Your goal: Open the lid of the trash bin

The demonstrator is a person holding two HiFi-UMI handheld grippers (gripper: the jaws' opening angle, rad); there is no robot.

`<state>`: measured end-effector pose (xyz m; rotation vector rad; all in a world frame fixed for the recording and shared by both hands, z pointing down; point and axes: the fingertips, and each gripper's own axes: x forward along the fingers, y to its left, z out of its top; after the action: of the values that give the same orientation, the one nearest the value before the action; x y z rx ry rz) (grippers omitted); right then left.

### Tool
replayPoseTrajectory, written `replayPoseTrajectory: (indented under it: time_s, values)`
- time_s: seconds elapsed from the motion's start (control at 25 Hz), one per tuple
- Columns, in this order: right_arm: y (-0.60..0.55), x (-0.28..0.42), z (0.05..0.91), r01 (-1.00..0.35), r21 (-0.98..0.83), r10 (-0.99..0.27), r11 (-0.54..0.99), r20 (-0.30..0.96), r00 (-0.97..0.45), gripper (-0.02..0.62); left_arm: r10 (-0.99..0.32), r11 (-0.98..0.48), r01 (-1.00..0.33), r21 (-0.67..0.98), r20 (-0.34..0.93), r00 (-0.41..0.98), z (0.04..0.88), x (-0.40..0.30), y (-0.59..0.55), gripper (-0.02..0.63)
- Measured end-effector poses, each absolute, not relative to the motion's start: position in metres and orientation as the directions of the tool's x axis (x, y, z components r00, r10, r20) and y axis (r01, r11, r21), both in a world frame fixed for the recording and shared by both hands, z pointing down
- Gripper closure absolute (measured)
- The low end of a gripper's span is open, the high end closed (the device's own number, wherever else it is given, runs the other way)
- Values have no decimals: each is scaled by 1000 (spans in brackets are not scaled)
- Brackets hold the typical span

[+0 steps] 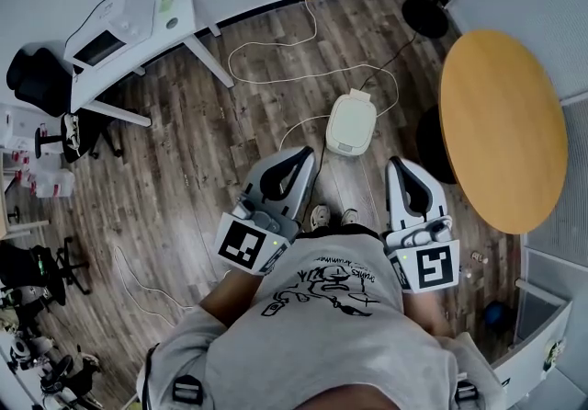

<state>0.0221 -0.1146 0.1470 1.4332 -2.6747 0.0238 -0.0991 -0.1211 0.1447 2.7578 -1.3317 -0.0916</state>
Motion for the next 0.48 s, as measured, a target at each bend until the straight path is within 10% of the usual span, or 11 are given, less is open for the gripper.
replayPoseTrajectory:
  time_s: [0.48]
  values:
    - [-118, 68, 139, -839, 51, -840, 541, 79, -537, 589, -795, -606, -791, 84, -19, 607, 140, -63, -123, 591]
